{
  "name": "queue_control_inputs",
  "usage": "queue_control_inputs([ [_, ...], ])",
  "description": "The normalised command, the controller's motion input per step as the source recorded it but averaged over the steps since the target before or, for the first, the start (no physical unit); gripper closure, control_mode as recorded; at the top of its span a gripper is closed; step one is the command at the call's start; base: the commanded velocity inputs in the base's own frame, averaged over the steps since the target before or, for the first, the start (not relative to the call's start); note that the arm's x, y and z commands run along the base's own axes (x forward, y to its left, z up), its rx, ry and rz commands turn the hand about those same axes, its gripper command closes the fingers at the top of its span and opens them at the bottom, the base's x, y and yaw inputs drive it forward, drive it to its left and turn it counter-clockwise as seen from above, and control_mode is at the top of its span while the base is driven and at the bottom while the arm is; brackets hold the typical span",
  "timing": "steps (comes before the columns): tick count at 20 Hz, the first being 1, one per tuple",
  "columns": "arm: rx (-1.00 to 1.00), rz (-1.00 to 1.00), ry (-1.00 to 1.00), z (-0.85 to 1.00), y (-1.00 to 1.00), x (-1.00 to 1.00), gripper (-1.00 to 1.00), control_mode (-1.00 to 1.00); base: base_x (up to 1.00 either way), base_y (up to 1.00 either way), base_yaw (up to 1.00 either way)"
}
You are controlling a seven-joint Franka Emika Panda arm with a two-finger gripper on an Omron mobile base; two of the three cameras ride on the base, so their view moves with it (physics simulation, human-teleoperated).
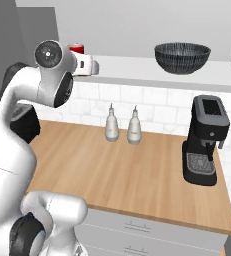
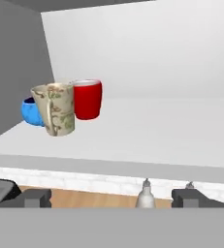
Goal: Gather all objects into one cabinet and sort the glasses and bowls to opposite sides.
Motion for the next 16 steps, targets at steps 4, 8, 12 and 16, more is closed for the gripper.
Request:
queue_control_inputs([
  [4, 0.00, -0.15, 0.06, 0.32, -0.50, -1.00, -1.00, -1.00, 0.00, 0.00, 0.00],
  [8, 0.00, -0.15, 0.07, 0.21, -0.46, -1.00, -1.00, -1.00, 0.00, 0.00, 0.00],
  [12, 0.00, -0.18, 0.06, 0.01, -0.28, -1.00, -1.00, -1.00, 0.00, 0.00, 0.00],
  [16, -0.04, -0.10, 0.02, 0.00, -0.05, -1.00, -1.00, -1.00, 0.00, 0.00, 0.00],
])
